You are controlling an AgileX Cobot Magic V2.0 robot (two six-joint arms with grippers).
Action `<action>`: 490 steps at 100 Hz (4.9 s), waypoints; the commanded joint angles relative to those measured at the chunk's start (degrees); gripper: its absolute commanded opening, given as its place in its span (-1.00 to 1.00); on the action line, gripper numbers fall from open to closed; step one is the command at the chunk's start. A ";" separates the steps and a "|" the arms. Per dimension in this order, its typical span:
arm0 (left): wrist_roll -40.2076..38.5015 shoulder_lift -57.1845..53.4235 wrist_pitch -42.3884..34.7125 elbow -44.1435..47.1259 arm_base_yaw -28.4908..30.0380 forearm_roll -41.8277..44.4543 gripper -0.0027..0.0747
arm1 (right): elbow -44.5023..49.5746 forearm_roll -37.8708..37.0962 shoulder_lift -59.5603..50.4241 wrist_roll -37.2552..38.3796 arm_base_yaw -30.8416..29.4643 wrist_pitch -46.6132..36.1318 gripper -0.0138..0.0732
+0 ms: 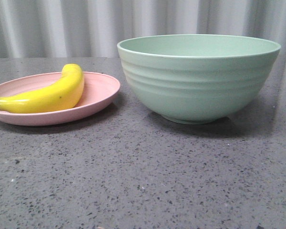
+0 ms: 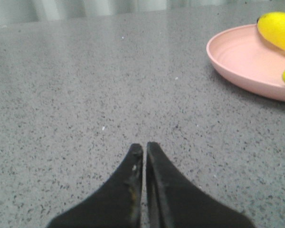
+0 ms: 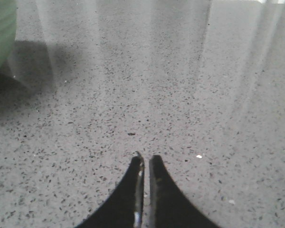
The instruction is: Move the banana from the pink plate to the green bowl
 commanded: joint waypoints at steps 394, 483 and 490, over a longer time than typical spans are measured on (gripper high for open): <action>0.00 70.93 -1.18 -45.69 -31.14 -7.13 0.16 | -26.85 11.41 30.72 2.43 -0.42 2.49 -0.83; 0.00 78.15 -1.87 -48.20 -31.12 -7.34 -0.25 | -26.85 11.41 30.72 2.43 -0.42 2.57 -0.83; 0.00 78.15 -1.87 -48.20 -31.12 -7.34 -0.30 | -26.85 11.41 30.72 2.43 -0.42 2.47 -0.83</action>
